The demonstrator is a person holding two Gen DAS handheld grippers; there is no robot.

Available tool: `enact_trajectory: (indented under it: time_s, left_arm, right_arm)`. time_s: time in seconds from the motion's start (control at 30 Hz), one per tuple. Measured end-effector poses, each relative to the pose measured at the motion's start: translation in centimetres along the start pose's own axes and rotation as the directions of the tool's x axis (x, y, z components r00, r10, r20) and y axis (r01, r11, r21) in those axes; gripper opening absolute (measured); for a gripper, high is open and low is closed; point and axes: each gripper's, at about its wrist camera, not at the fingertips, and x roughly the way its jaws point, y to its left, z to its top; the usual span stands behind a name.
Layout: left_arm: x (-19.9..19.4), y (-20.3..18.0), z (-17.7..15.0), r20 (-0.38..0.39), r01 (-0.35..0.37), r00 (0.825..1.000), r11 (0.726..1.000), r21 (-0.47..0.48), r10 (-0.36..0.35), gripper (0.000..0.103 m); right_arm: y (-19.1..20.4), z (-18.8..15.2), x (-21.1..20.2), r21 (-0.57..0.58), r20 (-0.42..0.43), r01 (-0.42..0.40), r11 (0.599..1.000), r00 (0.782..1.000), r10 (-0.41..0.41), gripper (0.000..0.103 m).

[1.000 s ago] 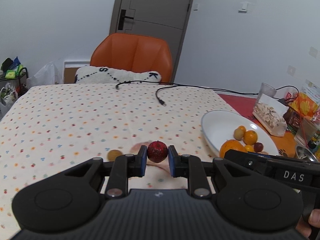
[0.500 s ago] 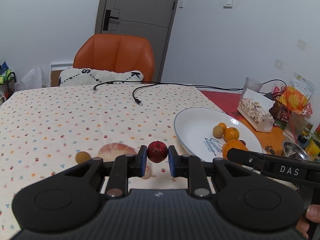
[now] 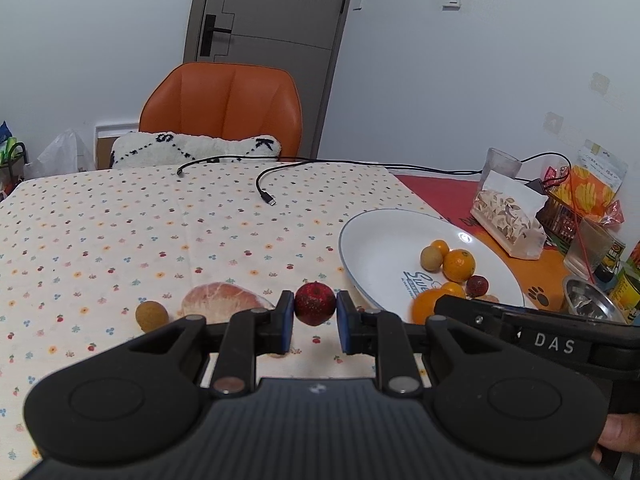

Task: Organize fruits
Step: 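Carry the red plum and the large orange over the white plate, then open the right tool to drop the large orange onto the plate, then open the left tool to drop the red plum onto the plate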

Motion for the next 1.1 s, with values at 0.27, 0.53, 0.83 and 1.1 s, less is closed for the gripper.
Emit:
enact_trajectory:
  time_s: [0.27,0.53,0.83,1.1]
  left_arm:
    - [0.6,-0.8,0.2,-0.006,0.024,1.0,1.0,0.017,-0.024,0.021]
    - [1.7,-3.0,0.7,-0.01,0.064,0.998,0.997,0.049,-0.063,0.021]
    - [3.3,-5.4,0.5,-0.042,0.113,0.993,0.991,0.074,-0.11,0.021]
    - [3.8,-5.9,0.5,-0.044,0.11,0.993,0.991,0.072,-0.107,0.025]
  right_arm:
    - [-0.6,-0.1,-0.8,0.004,0.002,0.01,1.0,1.0,-0.01,0.047]
    - [-2.0,-0.1,-1.8,0.024,0.013,0.04,0.999,0.999,-0.04,0.047]
    - [-3.4,-0.1,-3.2,0.045,0.033,0.066,0.997,0.997,-0.068,0.047]
    - [-3.9,-0.2,-3.4,0.054,0.033,0.068,0.996,0.997,-0.07,0.047]
